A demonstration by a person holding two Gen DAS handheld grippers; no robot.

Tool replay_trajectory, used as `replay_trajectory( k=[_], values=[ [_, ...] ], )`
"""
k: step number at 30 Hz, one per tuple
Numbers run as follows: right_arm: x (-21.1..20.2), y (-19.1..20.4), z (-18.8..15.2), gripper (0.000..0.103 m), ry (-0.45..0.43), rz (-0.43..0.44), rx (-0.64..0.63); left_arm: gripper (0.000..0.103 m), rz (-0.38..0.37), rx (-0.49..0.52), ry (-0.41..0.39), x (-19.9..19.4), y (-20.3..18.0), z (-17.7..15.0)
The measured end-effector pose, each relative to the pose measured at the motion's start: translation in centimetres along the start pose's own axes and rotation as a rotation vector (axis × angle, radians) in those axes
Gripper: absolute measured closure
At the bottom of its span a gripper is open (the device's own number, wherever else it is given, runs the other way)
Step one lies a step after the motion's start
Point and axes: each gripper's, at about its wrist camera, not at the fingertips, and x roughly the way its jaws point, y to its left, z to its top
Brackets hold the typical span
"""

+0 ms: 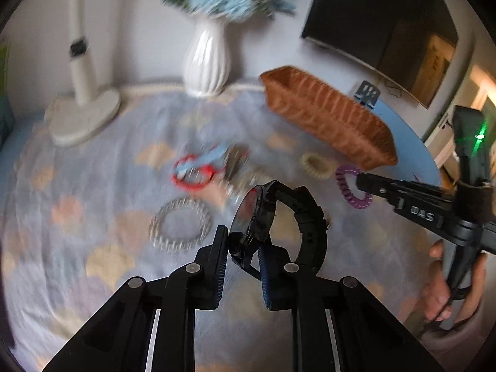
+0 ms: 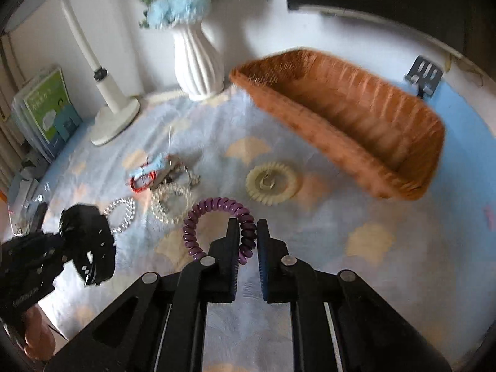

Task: Organize jewelry
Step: 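Carry the watch and hair tie into the wicker basket and open both tools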

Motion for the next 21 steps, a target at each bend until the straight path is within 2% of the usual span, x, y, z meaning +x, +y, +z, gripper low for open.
replay_trajectory(
  k=[3,7,11,14,16,21],
  values=[
    [-2.7,-1.4,2.6,0.089,-0.067,-0.047,-0.041,0.084,-0.018,0.065,-0.038,-0.6,-2.3,3.3],
    [-4.2,-5.4,7.5,0.089,-0.141,-0.178,-0.067,0.084,-0.049,0.142,-0.085,-0.4,-5.7,8.6],
    [-2.2,-9.8,11.3,0.089,-0.105,-0.241,-0.068,0.084,-0.076,0.214,-0.12,1.6,-9.5,14.0],
    [0.3,-12.6,12.5,0.089,-0.032,-0.225,-0.038,0.084,-0.112,0.2,-0.054,6.0,-11.3,17.8],
    [2.7,-14.3,12.8,0.09,0.052,-0.189,0.001,0.084,-0.114,0.196,0.0,9.2,-12.2,19.2],
    [6.4,-16.3,12.2,0.09,0.188,-0.112,0.076,0.084,-0.125,0.155,0.175,17.0,-13.3,20.5]
  ],
)
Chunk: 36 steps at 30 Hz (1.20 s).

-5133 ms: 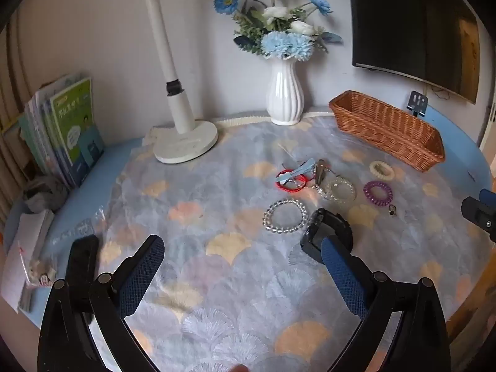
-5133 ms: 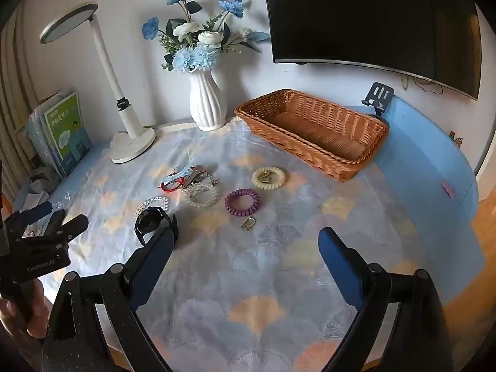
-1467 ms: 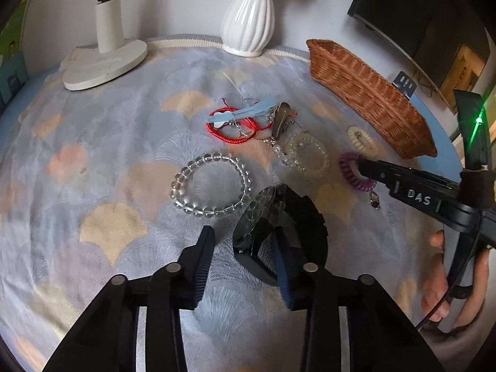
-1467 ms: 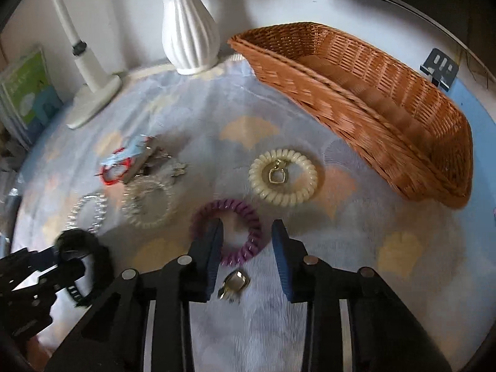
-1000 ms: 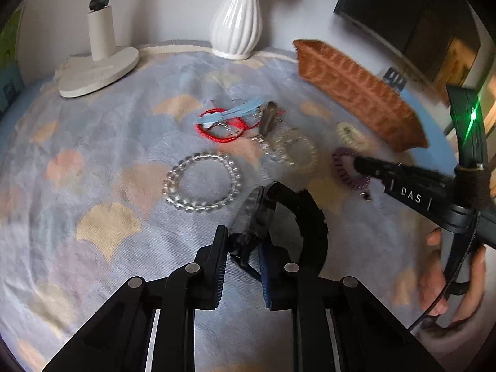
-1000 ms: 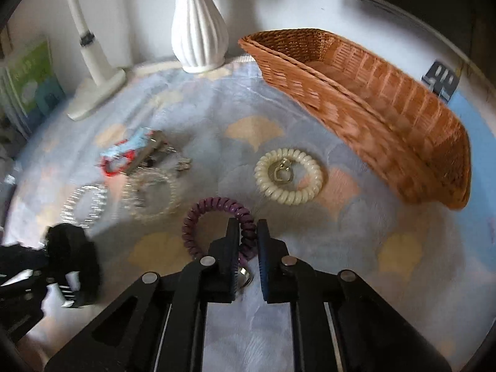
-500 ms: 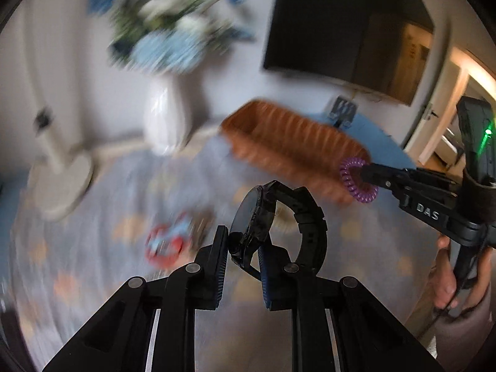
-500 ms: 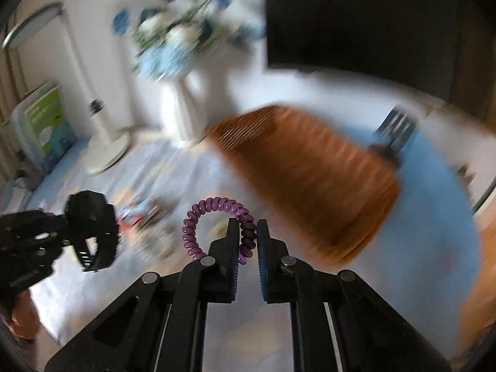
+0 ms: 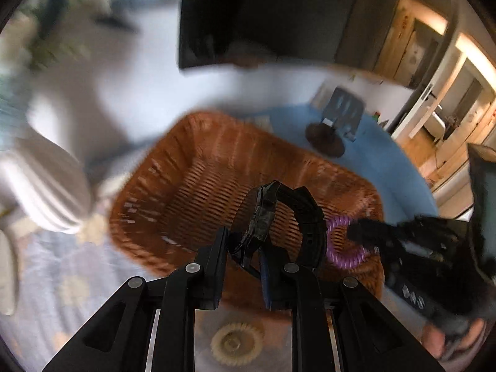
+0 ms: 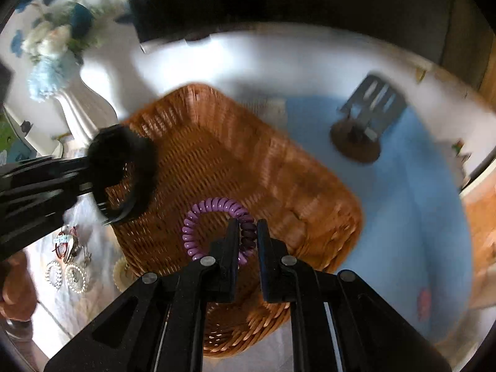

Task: Organize jewelry
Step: 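Carry the watch and hair tie into the wicker basket and open both tools, then grasp a clear bead bracelet with each tool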

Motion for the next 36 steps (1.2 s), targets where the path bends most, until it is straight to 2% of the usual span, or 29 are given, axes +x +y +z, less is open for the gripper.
replay_trajectory(
  k=[4,7,9,11,14,18,22,27,29,31,36],
  values=[
    [1.3,0.1,0.0,0.09,0.04,-0.02,-0.002,0.084,0.026,0.011,0.038,2.5,-0.5,0.0],
    [1.5,0.3,-0.2,0.089,0.05,0.002,-0.002,0.083,0.025,0.021,0.054,3.1,-0.5,-0.2],
    [1.6,0.4,-0.1,0.089,0.049,0.015,0.001,0.078,0.016,0.019,0.059,3.0,-0.2,-0.4],
    [1.0,1.0,-0.3,0.088,0.033,0.001,-0.013,0.07,0.006,0.015,0.055,2.5,0.2,-0.6],
    [-0.1,1.7,-0.5,0.086,0.011,-0.024,-0.032,0.064,-0.021,0.015,0.027,0.8,0.6,-1.1],
    [-2.1,2.9,-1.0,0.086,-0.018,0.01,-0.047,0.063,-0.035,0.041,-0.014,-2.6,1.6,-2.3],
    [-4.1,5.8,-1.7,0.08,-0.053,0.045,-0.089,0.06,-0.016,0.058,-0.065,-7.4,3.4,-4.7],
    [-5.4,10.5,-2.7,0.063,-0.063,0.128,-0.158,0.048,-0.005,0.041,-0.096,-12.8,6.9,-8.7],
    [-5.3,12.5,-3.4,0.059,-0.046,0.167,-0.193,0.047,0.003,0.024,-0.096,-14.2,8.5,-10.6],
    [-4.7,14.8,-4.2,0.058,-0.018,0.204,-0.242,0.047,0.015,-0.01,-0.089,-15.1,10.5,-12.9],
    [-2.0,19.5,-6.0,0.058,0.049,0.219,-0.352,0.047,0.06,-0.113,-0.071,-16.0,15.2,-17.9]
  ],
)
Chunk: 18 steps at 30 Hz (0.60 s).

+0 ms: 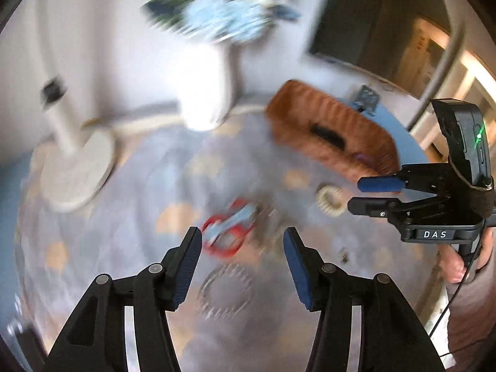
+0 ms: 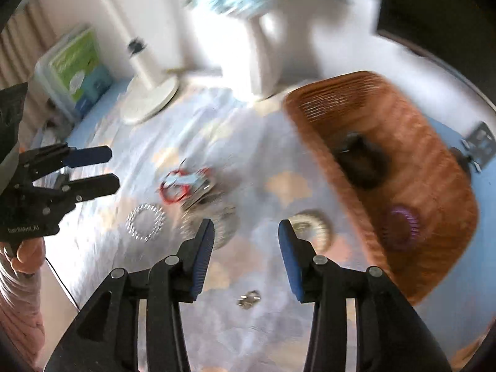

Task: Organize jewelry
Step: 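Grasp a clear bead bracelet with each tool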

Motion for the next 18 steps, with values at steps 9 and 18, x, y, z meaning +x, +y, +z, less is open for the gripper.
replay_trajectory(
  k=[9,18],
  values=[
    [5.5,2.5,-0.2,0.058,0.113,0.024,-0.072,0.047,0.018,-0.073,0.09,1.9,3.2,-5.6],
    [8.2,3.9,-0.4,0.058,0.16,-0.045,-0.225,0.065,0.132,0.053,0.119,4.5,1.6,-7.2]
  ],
)
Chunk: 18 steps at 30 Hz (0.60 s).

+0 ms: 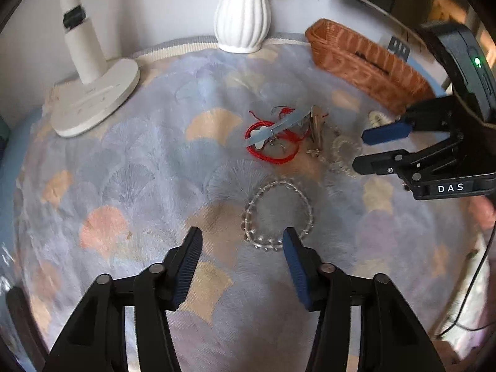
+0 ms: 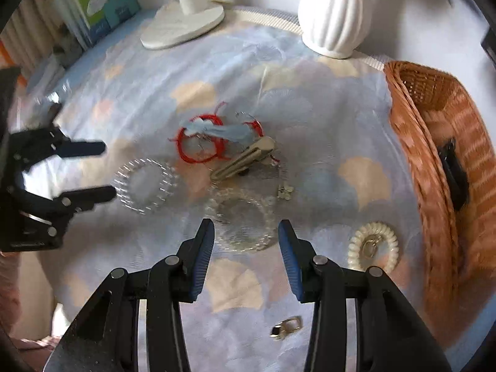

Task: Organize jewelry
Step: 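Grasp a clear bead bracelet with each tool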

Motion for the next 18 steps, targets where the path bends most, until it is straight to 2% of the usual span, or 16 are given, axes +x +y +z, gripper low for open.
replay_trajectory(
  k=[2,7,8,11,14,16,18],
  values=[
    [0.4,-0.5,0.1,0.058,-0.001,-0.007,0.013,0.077,-0.012,0.015,0.01,0.3,-0.2,0.1],
    [1.1,-1.7,0.6,0.063,-0.004,0.024,0.056,0.078,-0.013,0.036,0.02,1.3,-0.9,0.5],
    [1.0,-1.8,0.7,0.068,-0.006,0.023,0.054,0.079,-0.002,0.047,0.014,1.3,-1.2,0.5],
    [1.0,-2.0,1.0,0.071,-0.006,0.028,0.058,0.092,0.002,0.063,0.008,1.3,-1.7,0.5],
    [0.9,-2.2,1.2,0.073,-0.006,0.027,0.055,0.094,0.001,0.062,0.002,1.3,-2.0,0.4],
    [0.9,-1.7,0.8,0.077,-0.009,0.022,0.045,0.095,-0.003,0.057,-0.002,1.3,-1.9,0.4],
    [0.9,-1.2,0.8,0.088,-0.01,0.009,0.027,0.095,-0.011,0.049,-0.004,1.3,-1.8,0.4]
  ],
)
